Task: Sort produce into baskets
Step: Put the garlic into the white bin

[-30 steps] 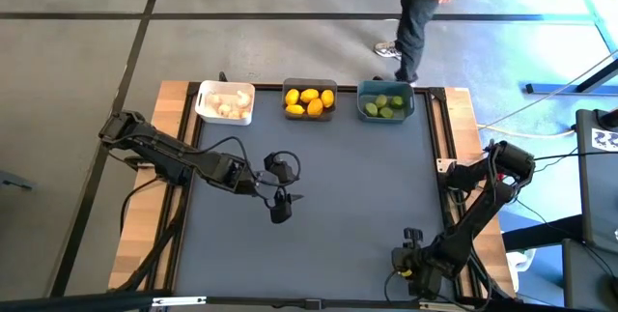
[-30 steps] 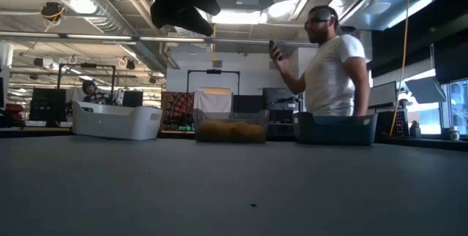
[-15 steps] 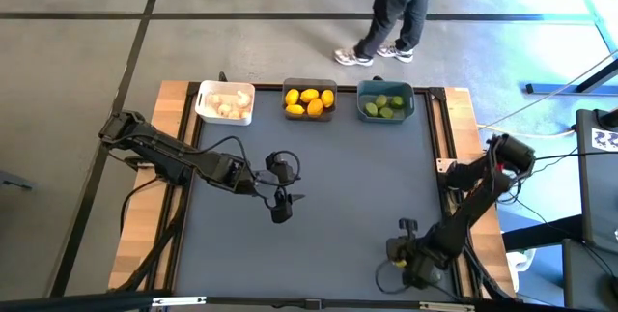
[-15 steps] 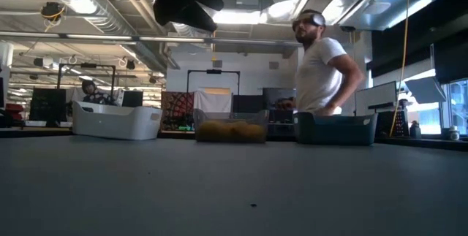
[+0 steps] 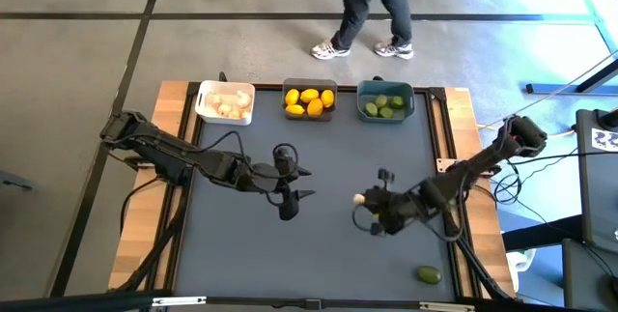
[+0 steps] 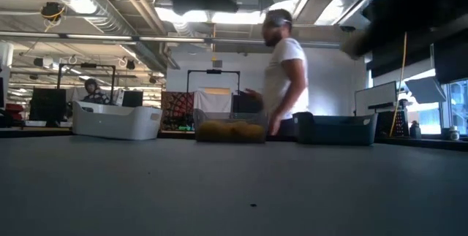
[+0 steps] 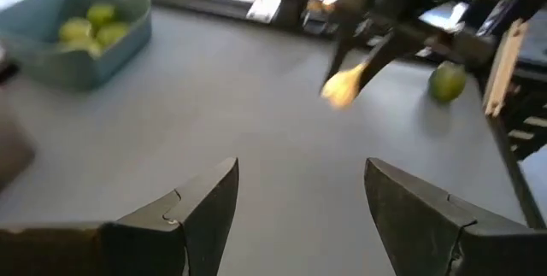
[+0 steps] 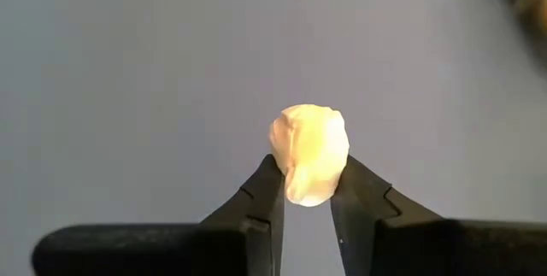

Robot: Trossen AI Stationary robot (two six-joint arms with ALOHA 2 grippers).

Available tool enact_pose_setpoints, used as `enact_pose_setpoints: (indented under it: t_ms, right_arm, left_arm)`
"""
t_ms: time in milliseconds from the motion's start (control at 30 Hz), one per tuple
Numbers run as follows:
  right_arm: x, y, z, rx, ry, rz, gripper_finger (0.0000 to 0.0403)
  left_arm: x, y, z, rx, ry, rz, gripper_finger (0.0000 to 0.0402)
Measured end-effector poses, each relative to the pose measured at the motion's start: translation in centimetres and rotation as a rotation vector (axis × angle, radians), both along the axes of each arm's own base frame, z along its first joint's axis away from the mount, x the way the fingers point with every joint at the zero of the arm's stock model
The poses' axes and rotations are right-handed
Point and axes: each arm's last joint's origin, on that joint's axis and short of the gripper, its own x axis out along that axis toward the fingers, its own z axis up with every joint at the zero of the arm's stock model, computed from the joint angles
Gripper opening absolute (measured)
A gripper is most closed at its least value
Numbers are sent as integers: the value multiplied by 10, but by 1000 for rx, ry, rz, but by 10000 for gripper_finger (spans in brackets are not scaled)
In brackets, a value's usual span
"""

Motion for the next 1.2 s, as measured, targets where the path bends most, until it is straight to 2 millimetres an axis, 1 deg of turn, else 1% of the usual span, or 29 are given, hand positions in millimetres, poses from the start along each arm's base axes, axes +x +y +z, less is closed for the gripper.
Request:
enact_pose_setpoints:
  t_ms: [100, 167, 333, 500, 667, 800, 900, 1033, 1100, 1200]
  right_arm:
    - [13, -11, 8, -21, -83, 12, 69]
    - [21, -15, 12, -41, -125, 33, 69]
    - [33, -22, 21, -121, -224, 70, 69]
    - [38, -21, 28, -228, -291, 110, 69]
    - [41, -22, 33, -264, -329, 133, 69]
    - [42, -22, 33, -266, -329, 139, 70]
    - [42, -22, 33, -266, -328, 141, 70]
    - [42, -23, 33, -275, -338, 113, 72]
    - [42, -23, 33, -273, -333, 119, 83]
    - [42, -23, 32, -269, -323, 129, 121]
  left_arm:
    - [10, -2, -1, 6, -73, -13, 249]
    - [18, -3, -6, -4, -101, -6, 249]
    - [38, 3, -21, -120, -187, 58, 249]
    - [50, 9, -37, -248, -208, 109, 249]
    - [57, 10, -39, -302, -267, 82, 248]
    - [59, 11, -36, -306, -305, 78, 244]
    - [59, 13, -36, -303, -303, 83, 213]
    - [59, 15, -36, -290, -299, 63, 141]
    - [59, 16, -36, -274, -290, 57, 106]
    - [58, 17, -36, -242, -271, 43, 70]
